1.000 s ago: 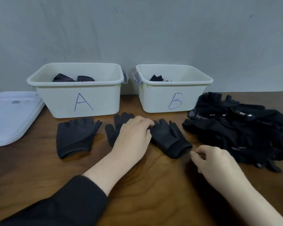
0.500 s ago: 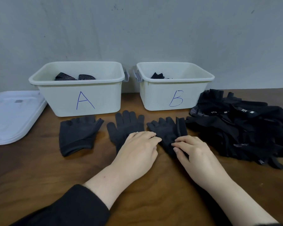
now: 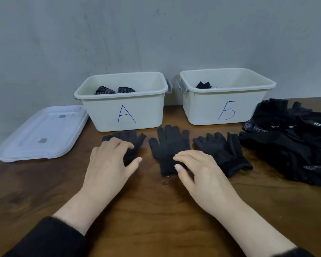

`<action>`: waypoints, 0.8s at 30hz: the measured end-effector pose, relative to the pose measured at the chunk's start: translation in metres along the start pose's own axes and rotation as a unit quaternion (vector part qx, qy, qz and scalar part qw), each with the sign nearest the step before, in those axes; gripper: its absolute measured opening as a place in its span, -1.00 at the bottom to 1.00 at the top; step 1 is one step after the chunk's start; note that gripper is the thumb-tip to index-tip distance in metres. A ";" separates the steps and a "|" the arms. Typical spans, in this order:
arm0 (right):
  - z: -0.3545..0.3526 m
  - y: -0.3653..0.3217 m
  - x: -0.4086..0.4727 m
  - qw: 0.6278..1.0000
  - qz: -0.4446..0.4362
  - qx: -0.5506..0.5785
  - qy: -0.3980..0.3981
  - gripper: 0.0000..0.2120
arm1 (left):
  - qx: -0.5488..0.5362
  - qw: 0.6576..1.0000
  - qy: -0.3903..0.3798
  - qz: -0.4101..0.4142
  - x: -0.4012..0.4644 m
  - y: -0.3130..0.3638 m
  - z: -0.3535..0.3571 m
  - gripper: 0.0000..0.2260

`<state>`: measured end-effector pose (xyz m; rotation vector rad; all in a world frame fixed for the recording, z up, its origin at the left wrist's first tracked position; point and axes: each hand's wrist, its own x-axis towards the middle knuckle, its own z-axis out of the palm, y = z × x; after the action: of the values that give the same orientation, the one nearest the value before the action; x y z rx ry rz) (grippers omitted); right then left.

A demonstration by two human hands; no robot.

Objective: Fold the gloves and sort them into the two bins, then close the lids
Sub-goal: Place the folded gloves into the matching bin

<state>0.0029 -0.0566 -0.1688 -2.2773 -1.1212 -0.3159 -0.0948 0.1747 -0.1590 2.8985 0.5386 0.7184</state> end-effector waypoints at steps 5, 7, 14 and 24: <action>0.007 -0.004 0.004 1.000 0.012 0.007 -0.024 -0.72 | 0.013 0.997 -0.069 -0.026 -0.007 -0.015 0.004 -0.58; 0.006 -0.003 0.003 1.000 0.018 0.005 -0.025 -0.73 | 0.004 0.997 -0.069 -0.015 -0.005 -0.015 0.006 -0.60; -0.003 0.001 0.003 0.999 0.042 0.007 -0.024 -0.71 | -0.026 0.997 -0.073 -0.011 -0.004 -0.013 0.011 -0.60; -0.048 0.051 -0.004 0.995 0.076 -0.056 -0.041 -0.71 | -0.027 0.997 -0.076 -0.002 -0.006 -0.012 0.014 -0.55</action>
<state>0.0422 -0.1117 -0.1518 -2.4778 -0.9850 -0.2327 -0.0973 0.1836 -0.1763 2.8691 0.4998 0.4994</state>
